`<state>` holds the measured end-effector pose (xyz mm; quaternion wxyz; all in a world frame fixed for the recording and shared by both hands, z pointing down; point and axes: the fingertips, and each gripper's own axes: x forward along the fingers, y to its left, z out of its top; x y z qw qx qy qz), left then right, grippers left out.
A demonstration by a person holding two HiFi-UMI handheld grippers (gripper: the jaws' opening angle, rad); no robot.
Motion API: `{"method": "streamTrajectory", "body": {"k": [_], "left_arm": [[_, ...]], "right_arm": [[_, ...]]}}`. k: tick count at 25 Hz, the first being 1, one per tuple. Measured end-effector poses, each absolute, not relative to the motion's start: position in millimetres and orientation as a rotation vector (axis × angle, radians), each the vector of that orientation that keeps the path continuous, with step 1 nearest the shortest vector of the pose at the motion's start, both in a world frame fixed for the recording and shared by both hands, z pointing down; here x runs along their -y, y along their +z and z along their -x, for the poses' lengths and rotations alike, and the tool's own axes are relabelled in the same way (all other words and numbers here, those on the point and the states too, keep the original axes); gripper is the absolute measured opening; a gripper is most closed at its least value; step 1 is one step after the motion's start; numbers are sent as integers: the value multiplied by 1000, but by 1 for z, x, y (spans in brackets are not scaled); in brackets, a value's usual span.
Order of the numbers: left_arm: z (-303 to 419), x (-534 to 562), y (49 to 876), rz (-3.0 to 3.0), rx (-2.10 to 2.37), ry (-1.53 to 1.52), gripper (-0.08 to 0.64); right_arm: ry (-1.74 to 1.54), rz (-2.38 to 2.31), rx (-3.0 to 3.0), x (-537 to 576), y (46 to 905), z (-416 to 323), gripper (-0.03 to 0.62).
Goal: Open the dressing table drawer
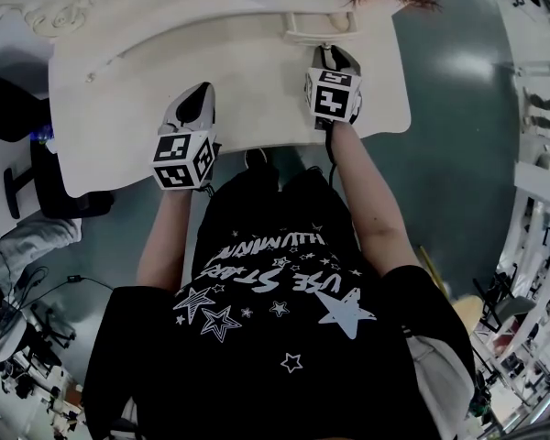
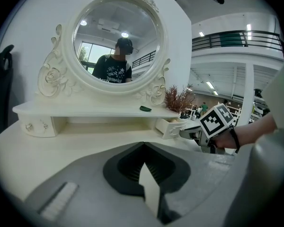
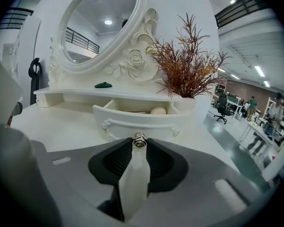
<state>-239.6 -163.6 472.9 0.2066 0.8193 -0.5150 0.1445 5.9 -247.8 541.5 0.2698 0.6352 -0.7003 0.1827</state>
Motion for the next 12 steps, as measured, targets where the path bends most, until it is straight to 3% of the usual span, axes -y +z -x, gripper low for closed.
{"method": "streamTrajectory", "body": {"k": [12], "left_arm": [[240,153,477,-2276,1428,405,0]], "right_arm": [[496,-1717,1890,237,542,-4,126]]}}
